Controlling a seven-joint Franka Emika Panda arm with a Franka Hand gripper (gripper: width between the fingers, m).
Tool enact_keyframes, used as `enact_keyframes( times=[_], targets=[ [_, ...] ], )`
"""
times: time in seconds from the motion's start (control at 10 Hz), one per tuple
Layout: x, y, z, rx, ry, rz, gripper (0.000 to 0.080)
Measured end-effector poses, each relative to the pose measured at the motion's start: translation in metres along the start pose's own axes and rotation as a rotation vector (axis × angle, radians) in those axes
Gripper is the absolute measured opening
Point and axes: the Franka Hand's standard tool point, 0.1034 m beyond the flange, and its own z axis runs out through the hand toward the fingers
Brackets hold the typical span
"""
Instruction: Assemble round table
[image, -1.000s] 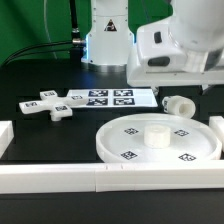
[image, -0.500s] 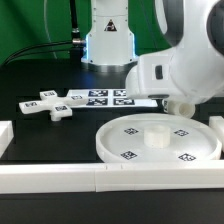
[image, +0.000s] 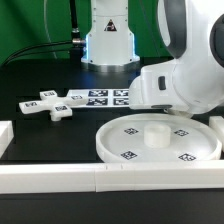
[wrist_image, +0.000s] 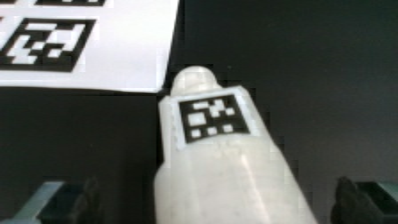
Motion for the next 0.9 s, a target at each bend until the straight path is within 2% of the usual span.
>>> enact_keyframes(
  times=[0.3,0.4,0.5,0.9],
  targets=[
    [0.0043,-0.0009,0.0020,0.002,0.017,-0.001,0.0649],
    [0.0044,-0.0010,0.0019,0.002,0.017,-0.001,0.0549],
    [0.0046,-0.0010,0.0018,0.002,0.018,-0.001,0.0414],
    [0.0008,-0.0008,-0.0028,0.002,0.015,-0.008,0.0407]
  ],
)
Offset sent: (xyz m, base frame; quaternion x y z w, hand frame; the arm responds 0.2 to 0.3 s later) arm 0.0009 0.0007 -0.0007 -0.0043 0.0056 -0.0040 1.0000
